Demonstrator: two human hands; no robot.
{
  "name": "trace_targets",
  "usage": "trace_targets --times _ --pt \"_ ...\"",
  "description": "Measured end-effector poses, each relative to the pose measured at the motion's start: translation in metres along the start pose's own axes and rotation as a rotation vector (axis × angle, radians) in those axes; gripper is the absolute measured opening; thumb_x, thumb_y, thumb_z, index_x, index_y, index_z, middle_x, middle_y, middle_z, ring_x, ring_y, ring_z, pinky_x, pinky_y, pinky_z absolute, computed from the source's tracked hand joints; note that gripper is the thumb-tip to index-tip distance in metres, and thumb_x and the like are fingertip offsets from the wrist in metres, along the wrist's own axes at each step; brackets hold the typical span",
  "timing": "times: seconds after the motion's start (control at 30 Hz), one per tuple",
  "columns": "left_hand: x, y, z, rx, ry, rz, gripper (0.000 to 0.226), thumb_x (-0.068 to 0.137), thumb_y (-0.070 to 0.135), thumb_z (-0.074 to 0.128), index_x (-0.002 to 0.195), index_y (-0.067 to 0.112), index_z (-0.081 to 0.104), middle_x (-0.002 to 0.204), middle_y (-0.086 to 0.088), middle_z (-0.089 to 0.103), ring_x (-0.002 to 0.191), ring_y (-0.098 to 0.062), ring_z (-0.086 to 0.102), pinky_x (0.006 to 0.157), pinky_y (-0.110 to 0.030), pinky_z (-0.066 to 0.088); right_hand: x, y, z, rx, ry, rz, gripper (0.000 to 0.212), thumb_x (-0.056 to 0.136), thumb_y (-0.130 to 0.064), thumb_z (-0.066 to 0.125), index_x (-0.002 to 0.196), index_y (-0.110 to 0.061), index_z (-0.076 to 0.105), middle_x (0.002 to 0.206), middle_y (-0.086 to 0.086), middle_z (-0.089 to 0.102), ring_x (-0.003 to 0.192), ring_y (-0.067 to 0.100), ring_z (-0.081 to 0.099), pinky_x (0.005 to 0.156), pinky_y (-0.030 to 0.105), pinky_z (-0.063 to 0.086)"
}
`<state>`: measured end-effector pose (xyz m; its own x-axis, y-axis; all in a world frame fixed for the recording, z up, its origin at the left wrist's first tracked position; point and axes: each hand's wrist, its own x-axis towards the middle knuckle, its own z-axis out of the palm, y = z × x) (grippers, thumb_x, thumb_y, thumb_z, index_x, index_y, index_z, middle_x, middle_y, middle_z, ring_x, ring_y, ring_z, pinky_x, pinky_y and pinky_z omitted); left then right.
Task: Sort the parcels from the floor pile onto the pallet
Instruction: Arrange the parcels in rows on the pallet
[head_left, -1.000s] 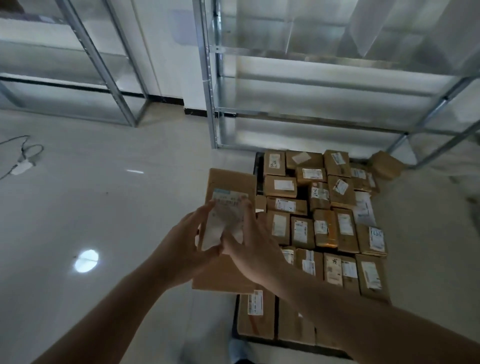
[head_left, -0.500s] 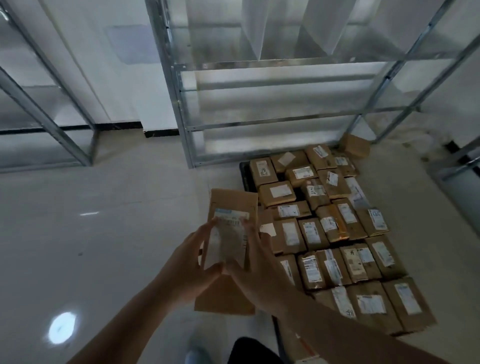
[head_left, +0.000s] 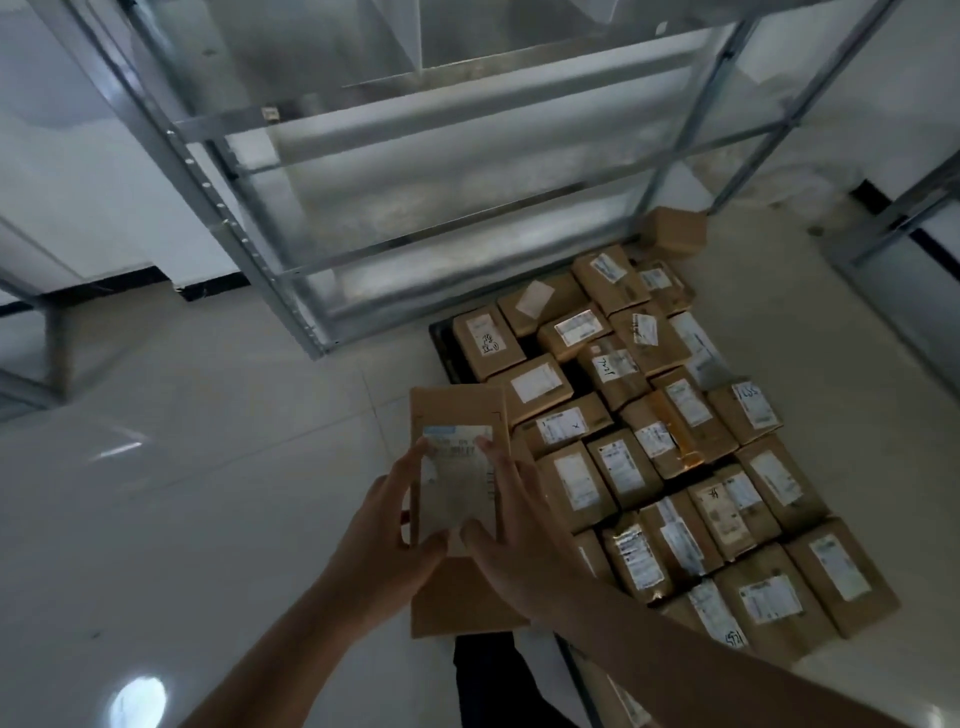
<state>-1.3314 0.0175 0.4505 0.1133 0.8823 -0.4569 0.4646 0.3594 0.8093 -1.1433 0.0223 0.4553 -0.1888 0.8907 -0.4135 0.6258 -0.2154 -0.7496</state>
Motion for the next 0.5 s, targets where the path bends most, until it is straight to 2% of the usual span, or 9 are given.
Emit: trace_targets --times 0.07,0.13,0.17,0.23,0.3,0.37,0.43,0.5 --pt "0.042 0.006 0.001 0.001 -0.016 -0.002 0.093 0.091 0.021 0.074 0.151 0.064 0.017 0.148 0.015 0.044 0.129 -0.015 0.054 0.097 -0.041 0.059 0.036 0.011 -0.009 0.030 0.012 0.034 0.082 0.095 -0.044 0.057 0.153 -0.064 0.001 0.149 -0.013 0.029 0.129 0.013 0.044 0.094 0.038 0.052" --pt "0.082 0.005 0.005 -0.018 -0.023 -0.019 0.099 0.090 0.021 0.075 0.151 0.066 0.012 0.144 0.017 0.046 0.122 -0.012 0.059 0.087 -0.033 0.062 0.068 0.025 -0.016 0.043 0.039 0.061 0.082 0.092 -0.046 0.056 0.152 -0.065 0.004 0.144 -0.014 0.031 0.122 0.011 0.046 0.082 0.026 0.048" --pt "0.100 0.003 0.008 -0.033 -0.025 -0.046 0.101 0.090 0.023 0.076 0.154 0.063 0.009 0.143 0.016 0.046 0.118 -0.010 0.062 0.080 -0.030 0.062 0.083 0.032 -0.019 0.038 0.055 0.071 0.081 0.090 -0.047 0.055 0.151 -0.064 0.005 0.140 -0.015 0.032 0.117 0.009 0.047 0.077 0.021 0.045" --pt "0.136 -0.006 0.015 -0.092 -0.021 -0.124 0.104 0.088 0.025 0.080 0.161 0.049 0.010 0.142 0.014 0.049 0.112 -0.012 0.064 0.077 -0.034 0.063 0.111 0.048 -0.023 0.040 0.072 0.089 0.080 0.089 -0.047 0.054 0.152 -0.063 0.007 0.139 -0.017 0.032 0.110 0.002 0.047 0.075 0.019 0.044" --pt "0.170 -0.021 0.026 -0.133 -0.016 -0.188 0.099 0.086 0.026 0.082 0.162 0.036 0.019 0.138 0.013 0.050 0.111 -0.014 0.064 0.079 -0.040 0.064 0.139 0.068 -0.023 0.062 0.062 0.112 0.082 0.090 -0.045 0.054 0.154 -0.060 0.006 0.142 -0.020 0.030 0.111 -0.003 0.048 0.081 0.022 0.051" --pt "0.202 -0.039 0.036 -0.133 -0.016 -0.215 0.090 0.086 0.028 0.082 0.160 0.032 0.030 0.133 0.017 0.049 0.110 -0.012 0.063 0.073 -0.032 0.063 0.165 0.089 -0.019 0.082 0.051 0.134 0.086 0.093 -0.041 0.056 0.157 -0.058 0.002 0.145 -0.023 0.028 0.118 -0.012 0.044 0.087 0.022 0.053" --pt "0.235 -0.060 0.044 -0.125 -0.045 -0.211 0.076 0.086 0.032 0.081 0.152 0.039 0.043 0.131 0.018 0.051 0.111 -0.011 0.064 0.070 -0.023 0.061 0.191 0.111 -0.010 0.090 0.051 0.150 0.090 0.095 -0.036 0.059 0.160 -0.054 -0.001 0.148 -0.023 0.027 0.122 -0.024 0.033 0.084 0.013 0.049" --pt "0.270 -0.081 0.051 -0.162 -0.106 -0.195 0.067 0.084 0.032 0.080 0.144 0.041 0.052 0.132 0.008 0.060 0.114 -0.016 0.067 0.079 -0.030 0.062 0.219 0.132 0.002 0.094 0.055 0.167 0.092 0.096 -0.033 0.062 0.162 -0.048 0.000 0.151 -0.022 0.026 0.122 -0.030 0.025 0.082 0.005 0.045"
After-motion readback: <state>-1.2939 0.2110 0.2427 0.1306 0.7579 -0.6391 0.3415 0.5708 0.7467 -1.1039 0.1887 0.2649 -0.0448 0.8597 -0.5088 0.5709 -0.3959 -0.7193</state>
